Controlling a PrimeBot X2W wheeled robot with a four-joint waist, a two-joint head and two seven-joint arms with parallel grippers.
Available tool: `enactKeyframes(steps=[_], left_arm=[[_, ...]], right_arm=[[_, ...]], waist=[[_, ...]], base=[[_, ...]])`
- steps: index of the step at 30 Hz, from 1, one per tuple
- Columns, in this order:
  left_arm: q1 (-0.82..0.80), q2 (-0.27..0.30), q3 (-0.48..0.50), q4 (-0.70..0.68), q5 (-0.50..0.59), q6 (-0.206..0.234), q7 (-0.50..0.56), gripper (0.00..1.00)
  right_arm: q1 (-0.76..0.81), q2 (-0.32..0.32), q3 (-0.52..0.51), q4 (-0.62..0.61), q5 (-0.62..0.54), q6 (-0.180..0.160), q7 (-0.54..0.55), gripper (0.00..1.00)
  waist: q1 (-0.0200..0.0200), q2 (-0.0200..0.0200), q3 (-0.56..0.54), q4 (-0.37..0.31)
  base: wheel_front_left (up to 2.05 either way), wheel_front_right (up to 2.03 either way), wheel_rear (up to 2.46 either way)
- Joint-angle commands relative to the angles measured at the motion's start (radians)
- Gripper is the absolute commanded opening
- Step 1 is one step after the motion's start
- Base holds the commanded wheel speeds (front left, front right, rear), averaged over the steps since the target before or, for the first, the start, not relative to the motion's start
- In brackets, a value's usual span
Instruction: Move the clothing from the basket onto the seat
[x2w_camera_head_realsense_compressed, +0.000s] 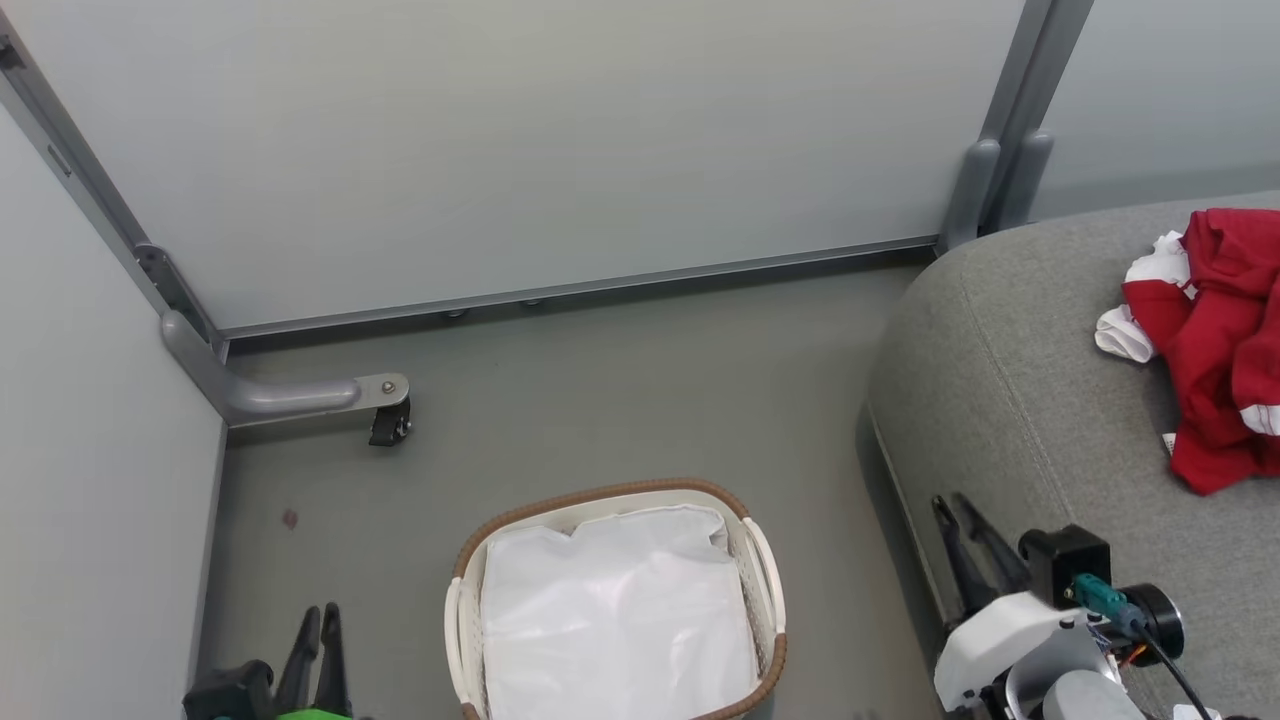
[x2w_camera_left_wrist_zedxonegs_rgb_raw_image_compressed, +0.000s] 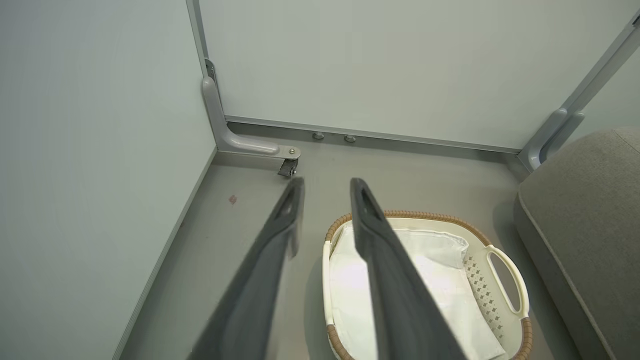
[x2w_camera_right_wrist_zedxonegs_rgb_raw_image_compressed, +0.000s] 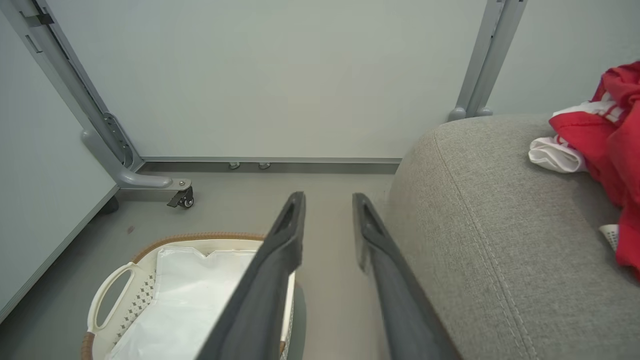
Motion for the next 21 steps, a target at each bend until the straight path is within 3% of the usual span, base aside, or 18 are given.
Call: enactKeyframes(steps=[1,21], left_arm=[[0.001,-0.001,0.0,0.009,0.0,0.0,0.0,0.0],[-0.033,0.001,0.024,-0.049,-0.345,-0.001,0.097,0.0]], right_arm=[[0.007,0.001,0.0,0.009,0.0,0.0,0.002,0.0],[0.018,-0.001,-0.044,-0.05,0.381,0.0,0.098,0.0]], waist=[[0.0,0.0,0.0,0.0],[0.0,0.0,-0.001,0.001]], base=[[0.0,0.0,0.0],[0.0,0.0,0.0]])
